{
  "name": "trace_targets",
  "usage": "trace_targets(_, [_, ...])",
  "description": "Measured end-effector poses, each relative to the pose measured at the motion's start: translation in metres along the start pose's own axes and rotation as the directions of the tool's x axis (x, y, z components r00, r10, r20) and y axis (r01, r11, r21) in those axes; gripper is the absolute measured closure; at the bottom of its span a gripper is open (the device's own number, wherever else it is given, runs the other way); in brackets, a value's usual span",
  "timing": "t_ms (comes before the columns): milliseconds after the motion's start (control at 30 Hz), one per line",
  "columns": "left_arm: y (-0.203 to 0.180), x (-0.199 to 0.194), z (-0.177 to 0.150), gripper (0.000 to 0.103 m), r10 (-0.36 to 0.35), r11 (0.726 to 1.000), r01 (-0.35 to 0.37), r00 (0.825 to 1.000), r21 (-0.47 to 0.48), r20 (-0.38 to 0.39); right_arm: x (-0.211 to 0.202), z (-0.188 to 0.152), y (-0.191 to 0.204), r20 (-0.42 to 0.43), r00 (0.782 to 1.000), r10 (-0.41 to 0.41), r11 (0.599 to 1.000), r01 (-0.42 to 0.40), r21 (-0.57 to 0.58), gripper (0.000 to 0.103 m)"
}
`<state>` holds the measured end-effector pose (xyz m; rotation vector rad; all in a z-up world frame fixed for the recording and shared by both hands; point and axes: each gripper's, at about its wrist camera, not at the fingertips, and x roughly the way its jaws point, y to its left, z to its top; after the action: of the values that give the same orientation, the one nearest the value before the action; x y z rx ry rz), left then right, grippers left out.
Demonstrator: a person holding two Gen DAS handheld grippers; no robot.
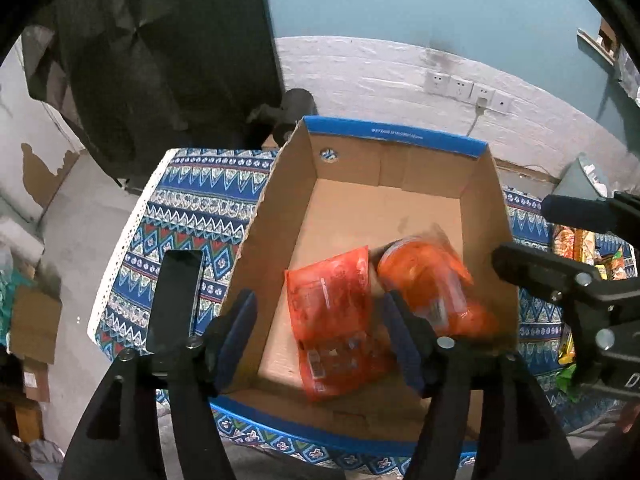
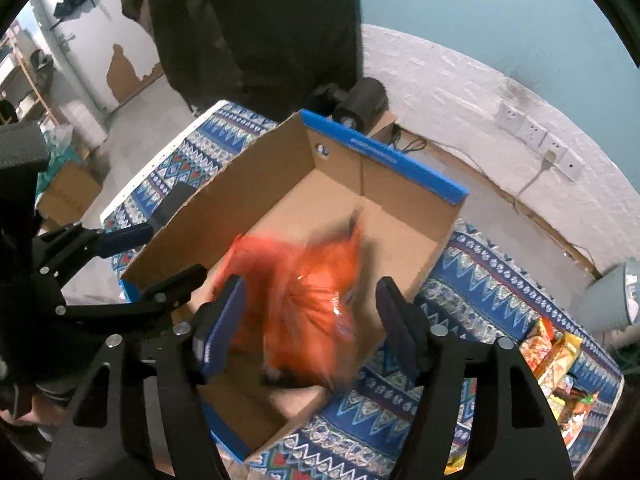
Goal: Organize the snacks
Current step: 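Move both grippers back to the snack pile on the tablecloth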
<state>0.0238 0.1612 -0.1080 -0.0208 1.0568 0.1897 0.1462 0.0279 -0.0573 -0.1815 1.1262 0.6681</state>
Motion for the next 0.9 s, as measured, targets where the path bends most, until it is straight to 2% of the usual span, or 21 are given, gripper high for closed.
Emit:
trace_targets(133, [-0.008,-0.008,0.001,0.031,-0.017,1.000,0.017,1.000,0.009,0.010,-0.015,-0.003,-0.009,0.029,0.999,-0.025,0.999,0.024,0.021,0.028])
trace_targets(300, [-0.028,-0.018,0.001,0.030,-0.035,0.998,0.034,0.999,0.048,0.020,-0.034,-0.012,-0.024,0.056,0.998,-0.041,0.998,0.038,0.049,0.025])
trace_targets(600, [-0.070,-0.031,0.001,0.030,-0.078,0.989,0.076,0.997,0.126,0.016,-0.061,-0.039,-0.062,0.068,0.993,-0.093,0.991,0.086,0.107,0.025])
trace_targets(733, [-0.087,-0.036,0.001,0.026,-0.087,0.985,0.083,0.996,0.152,0.018,-0.075,-0.052,-0.079,0.076,0.991,-0.109,0.986,0.098,0.137,0.025])
trace_targets(900, [-0.109,-0.037,-0.001,0.025,-0.099,0.977,0.097,0.995,0.188,0.003,-0.091,-0.070,-0.097,0.084,0.986,-0.144,0.979,0.130,0.157,0.025])
